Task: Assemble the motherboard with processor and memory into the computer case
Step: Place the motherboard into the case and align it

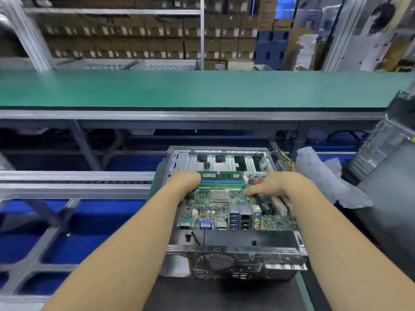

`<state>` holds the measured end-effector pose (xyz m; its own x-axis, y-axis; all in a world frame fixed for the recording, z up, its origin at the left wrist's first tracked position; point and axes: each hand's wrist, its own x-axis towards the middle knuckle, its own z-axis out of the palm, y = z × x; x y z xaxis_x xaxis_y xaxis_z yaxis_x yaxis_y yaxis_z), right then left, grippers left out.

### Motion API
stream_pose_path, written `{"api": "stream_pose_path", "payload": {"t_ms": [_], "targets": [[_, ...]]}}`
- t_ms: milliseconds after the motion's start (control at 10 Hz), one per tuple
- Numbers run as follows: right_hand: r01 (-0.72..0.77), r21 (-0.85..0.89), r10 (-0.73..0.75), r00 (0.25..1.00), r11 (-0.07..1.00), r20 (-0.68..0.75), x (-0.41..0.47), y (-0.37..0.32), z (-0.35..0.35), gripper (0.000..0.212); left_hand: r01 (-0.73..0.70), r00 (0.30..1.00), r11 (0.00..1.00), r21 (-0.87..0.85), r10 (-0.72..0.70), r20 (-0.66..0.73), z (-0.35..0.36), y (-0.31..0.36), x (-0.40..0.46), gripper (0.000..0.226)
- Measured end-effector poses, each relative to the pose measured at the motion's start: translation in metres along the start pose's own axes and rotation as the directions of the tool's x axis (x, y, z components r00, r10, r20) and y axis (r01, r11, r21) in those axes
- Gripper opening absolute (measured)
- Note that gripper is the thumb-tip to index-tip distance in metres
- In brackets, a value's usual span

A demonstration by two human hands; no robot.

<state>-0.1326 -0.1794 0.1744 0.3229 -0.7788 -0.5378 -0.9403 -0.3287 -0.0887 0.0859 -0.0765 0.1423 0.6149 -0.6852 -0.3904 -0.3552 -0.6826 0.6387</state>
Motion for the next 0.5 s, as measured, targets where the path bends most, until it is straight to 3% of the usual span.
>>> {"api": "stream_pose_path", "payload": {"t_ms": [100, 300, 400, 500], "targets": [[-0.045, 0.013, 0.045, 0.997, 0.999, 0.064, -0.008, 0.004, 0.005, 0.113, -0.047, 0.998, 0.993, 0.107, 0.041, 0.055, 0.004, 0.003, -0.016, 0.041], [-0.102, -0.048, 0.112, 0.951, 0.994, 0.289, -0.023, 0.004, 0.012, 0.107, -0.039, 0.974, 0.959, 0.28, -0.027, 0.225, 0.012, -0.004, -0.042, 0.049], [-0.065, -0.132, 0.097, 0.962, 0.989, 0.256, -0.027, -0.002, 0.012, 0.102, -0.013, 0.943, 0.962, 0.271, -0.078, 0.323, 0.015, -0.01, -0.05, 0.052], [0.005, -0.195, 0.041, 0.973, 0.981, 0.228, -0.028, -0.009, 0.014, 0.091, -0.025, 0.96, 0.948, 0.317, -0.066, 0.273, 0.011, -0.013, -0.048, 0.049]]}}
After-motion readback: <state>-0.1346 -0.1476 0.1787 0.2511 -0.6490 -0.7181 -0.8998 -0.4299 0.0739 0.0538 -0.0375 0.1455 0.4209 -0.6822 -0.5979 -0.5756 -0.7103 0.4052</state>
